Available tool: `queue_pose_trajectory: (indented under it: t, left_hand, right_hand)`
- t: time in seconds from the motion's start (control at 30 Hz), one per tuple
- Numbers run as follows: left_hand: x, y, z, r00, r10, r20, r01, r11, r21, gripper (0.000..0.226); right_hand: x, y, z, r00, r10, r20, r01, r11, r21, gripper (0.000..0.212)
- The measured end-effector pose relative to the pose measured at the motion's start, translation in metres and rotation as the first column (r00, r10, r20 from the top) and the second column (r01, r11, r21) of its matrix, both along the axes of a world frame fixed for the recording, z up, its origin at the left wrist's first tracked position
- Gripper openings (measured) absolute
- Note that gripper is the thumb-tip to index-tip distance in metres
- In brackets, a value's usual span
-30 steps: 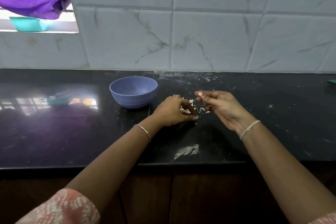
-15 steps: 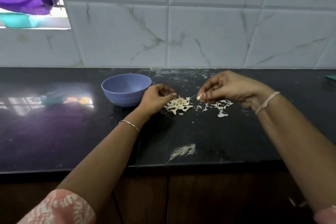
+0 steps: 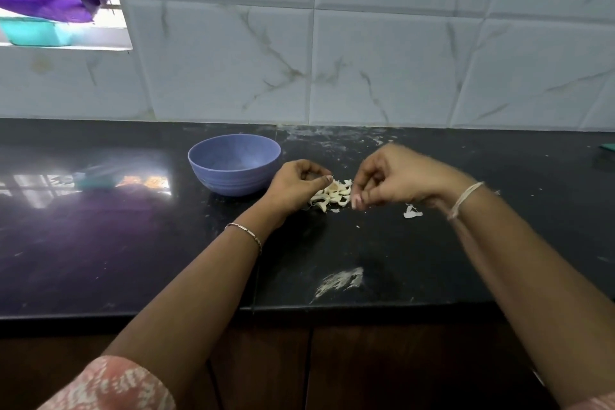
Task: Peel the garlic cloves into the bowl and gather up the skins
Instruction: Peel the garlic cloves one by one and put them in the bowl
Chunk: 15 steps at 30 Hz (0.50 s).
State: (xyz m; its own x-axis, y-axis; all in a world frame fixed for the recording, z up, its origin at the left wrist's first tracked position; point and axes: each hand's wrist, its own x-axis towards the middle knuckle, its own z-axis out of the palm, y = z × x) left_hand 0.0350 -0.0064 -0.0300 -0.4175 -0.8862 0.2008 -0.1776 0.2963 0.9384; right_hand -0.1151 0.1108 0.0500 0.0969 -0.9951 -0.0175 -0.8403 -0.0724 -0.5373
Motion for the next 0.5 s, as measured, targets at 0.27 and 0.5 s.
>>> queue_pose_trajectory:
  t: [0.27, 0.5]
  left_hand:
    - [-0.001, 0.002, 0.001, 1.000, -0.001, -0.002, 0.001, 1.000, 0.000, 0.014]
    - [-0.001, 0.015, 0.011, 0.995, -0.072, -0.067, 0.067, 0.995, -0.078, 0.010]
  right_hand:
    - [-0.007, -0.005, -0.002, 0.997, 0.022, 0.078, -0.026, 0.999, 0.042, 0.006]
    - [-0.019, -0.005, -0.018, 0.974, -0.009, 0.228, 0.001, 0.999, 0.034, 0.006]
